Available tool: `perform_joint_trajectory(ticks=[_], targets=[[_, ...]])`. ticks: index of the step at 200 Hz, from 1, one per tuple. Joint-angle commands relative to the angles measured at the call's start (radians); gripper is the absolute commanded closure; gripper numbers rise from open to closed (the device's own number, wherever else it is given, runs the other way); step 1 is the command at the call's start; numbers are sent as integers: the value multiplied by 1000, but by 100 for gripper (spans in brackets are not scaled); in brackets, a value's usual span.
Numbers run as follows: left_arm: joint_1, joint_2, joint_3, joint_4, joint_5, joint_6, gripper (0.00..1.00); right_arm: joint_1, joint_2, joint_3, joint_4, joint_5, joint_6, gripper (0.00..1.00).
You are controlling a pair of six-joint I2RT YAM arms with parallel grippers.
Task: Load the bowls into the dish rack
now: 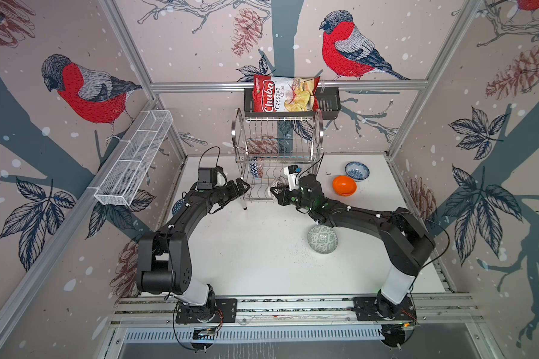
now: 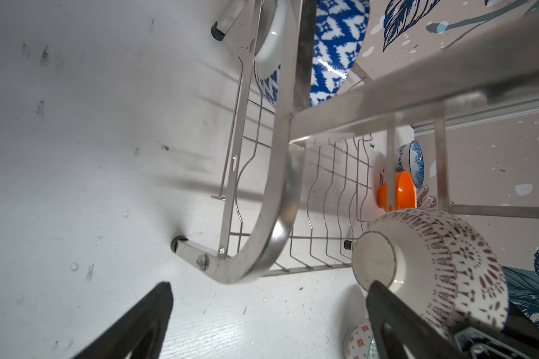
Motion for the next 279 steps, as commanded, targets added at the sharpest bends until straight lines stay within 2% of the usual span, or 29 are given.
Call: perform_joint_trajectory(ticks=[1,34,92,169,216,279], targets=[[3,23,21,75,46,12,3,0,2,13,51,-11,9,100],[1,64,19,126,97,-19,3,0,-8,2,30,-10,15,100],[-22,66,1,169,126,-64,3,-8,-63,-45,9,5,15,100],[-82,14,-68,169,103,-86,3,-24,-94,-98,8,3,53,100],[-80,-24,-98,127,84,-58,3,-33,-124,-208,168,-6,121,100],[-79,-30,-93,115,79,-61,3,-60,-89,-236,309,-51,184,100]])
